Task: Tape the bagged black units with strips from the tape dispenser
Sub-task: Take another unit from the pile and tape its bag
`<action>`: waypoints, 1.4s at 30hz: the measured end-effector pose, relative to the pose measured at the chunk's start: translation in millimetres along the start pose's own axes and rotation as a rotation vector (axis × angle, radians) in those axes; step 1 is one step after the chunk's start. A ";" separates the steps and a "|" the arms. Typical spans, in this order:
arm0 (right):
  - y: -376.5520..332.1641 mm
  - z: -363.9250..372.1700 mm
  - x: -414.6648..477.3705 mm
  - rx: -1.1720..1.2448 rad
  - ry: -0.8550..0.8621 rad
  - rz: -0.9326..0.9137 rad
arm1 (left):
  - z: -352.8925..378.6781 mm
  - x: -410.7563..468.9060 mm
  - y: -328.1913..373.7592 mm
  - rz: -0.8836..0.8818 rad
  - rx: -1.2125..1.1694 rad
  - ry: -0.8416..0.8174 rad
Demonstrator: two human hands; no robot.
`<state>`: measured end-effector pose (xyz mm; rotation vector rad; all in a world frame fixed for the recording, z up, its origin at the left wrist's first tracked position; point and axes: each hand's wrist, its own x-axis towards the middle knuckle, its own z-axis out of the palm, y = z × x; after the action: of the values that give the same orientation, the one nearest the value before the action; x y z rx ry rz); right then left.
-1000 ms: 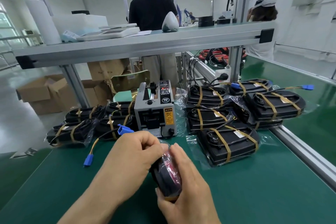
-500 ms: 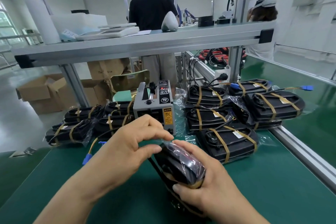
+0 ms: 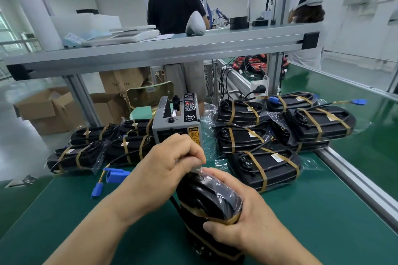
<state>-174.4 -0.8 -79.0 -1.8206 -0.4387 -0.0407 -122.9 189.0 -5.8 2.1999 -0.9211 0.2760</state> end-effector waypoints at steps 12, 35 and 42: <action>2.7 -9.8 0.0 0.057 -0.039 0.066 | -21.1 15.6 -1.8 -0.035 -0.249 -0.276; 8.3 -15.3 4.3 0.153 -0.083 0.021 | 2.1 14.4 -0.7 0.024 -0.057 -0.141; 11.8 -15.8 5.5 0.164 -0.089 0.036 | -24.4 30.4 10.4 0.422 0.374 -0.254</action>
<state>-162.5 -16.8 -83.8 -1.6729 -0.4590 0.0989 -106.4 184.7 30.7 2.3936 -1.5876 0.3975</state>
